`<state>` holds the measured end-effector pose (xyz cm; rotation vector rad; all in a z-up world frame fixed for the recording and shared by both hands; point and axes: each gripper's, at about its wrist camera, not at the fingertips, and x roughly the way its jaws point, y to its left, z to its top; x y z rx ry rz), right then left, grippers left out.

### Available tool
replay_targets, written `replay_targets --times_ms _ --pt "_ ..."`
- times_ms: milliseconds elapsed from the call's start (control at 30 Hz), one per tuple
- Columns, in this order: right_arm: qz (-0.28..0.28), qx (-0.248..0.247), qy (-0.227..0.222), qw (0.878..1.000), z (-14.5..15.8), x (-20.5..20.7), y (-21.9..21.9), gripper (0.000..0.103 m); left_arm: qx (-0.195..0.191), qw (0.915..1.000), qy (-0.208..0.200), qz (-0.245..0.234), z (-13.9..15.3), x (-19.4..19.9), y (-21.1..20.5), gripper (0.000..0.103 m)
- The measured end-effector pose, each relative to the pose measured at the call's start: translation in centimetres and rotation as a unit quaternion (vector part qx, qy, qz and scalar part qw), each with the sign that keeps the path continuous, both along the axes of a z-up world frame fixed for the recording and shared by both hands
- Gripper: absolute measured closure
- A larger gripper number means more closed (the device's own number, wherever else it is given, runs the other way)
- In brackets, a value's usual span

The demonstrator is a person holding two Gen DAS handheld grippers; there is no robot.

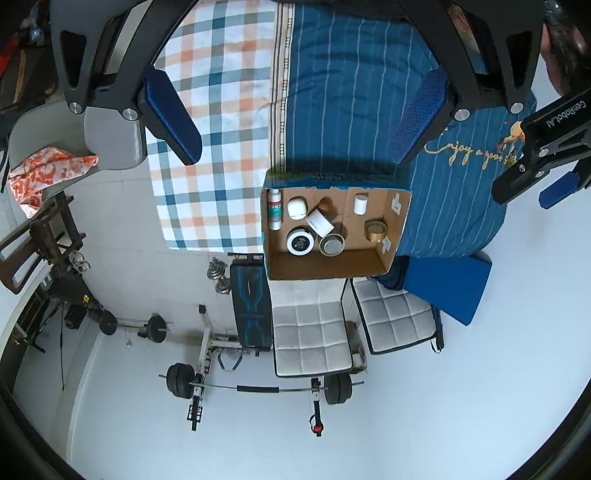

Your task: Organize rigid objects

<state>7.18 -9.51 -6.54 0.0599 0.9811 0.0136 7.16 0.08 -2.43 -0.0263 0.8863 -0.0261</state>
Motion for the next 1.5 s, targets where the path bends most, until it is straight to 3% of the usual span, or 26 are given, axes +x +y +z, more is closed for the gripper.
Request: replay_targets --times_ms 1500 --pt "-0.036 -0.025 -0.037 0.998 1.5 -1.3 -0.6 0.0 -0.001 0.9999 -0.011 0.0 -0.1 -0.8 -0.3 0.003"
